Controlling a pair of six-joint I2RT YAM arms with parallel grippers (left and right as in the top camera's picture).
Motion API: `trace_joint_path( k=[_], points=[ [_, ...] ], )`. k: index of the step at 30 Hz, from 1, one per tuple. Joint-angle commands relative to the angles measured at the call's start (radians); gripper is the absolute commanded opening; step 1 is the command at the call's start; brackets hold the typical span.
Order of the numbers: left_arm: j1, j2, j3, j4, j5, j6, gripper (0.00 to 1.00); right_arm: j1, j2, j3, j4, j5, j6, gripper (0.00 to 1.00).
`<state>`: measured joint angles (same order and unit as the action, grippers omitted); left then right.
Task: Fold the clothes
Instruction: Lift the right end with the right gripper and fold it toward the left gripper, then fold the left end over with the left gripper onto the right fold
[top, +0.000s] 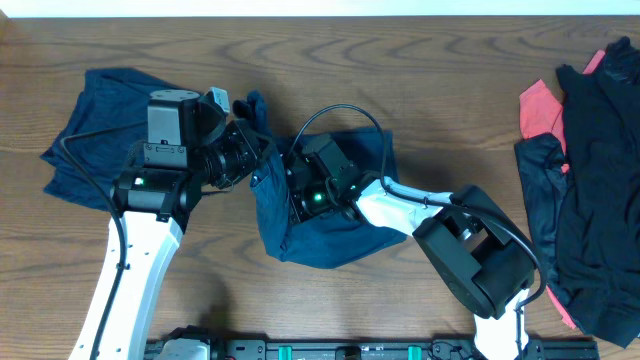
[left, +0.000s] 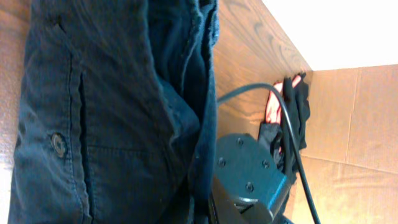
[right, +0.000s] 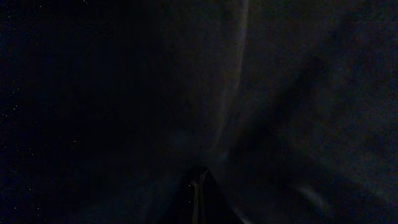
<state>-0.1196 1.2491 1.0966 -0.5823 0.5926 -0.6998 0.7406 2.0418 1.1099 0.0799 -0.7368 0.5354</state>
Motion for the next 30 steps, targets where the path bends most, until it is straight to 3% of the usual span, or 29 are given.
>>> trace_joint_path(
  k=[1, 10, 19, 30],
  points=[
    [-0.004, 0.000, 0.027, -0.023, 0.019, 0.040, 0.06, -0.031, -0.004, 0.002, -0.020, -0.020, 0.011, 0.01],
    [-0.008, 0.064, 0.020, -0.089, -0.027, 0.079, 0.06, -0.234, -0.151, 0.002, -0.282, -0.017, -0.182, 0.01],
    [-0.085, 0.103, 0.020, -0.018, -0.028, 0.074, 0.06, -0.426, -0.156, 0.001, -0.743, 0.349, -0.380, 0.01],
    [-0.227, 0.103, 0.020, 0.113, -0.089, 0.029, 0.06, -0.397, -0.142, -0.006, -0.808, 0.499, -0.421, 0.01]
  ],
)
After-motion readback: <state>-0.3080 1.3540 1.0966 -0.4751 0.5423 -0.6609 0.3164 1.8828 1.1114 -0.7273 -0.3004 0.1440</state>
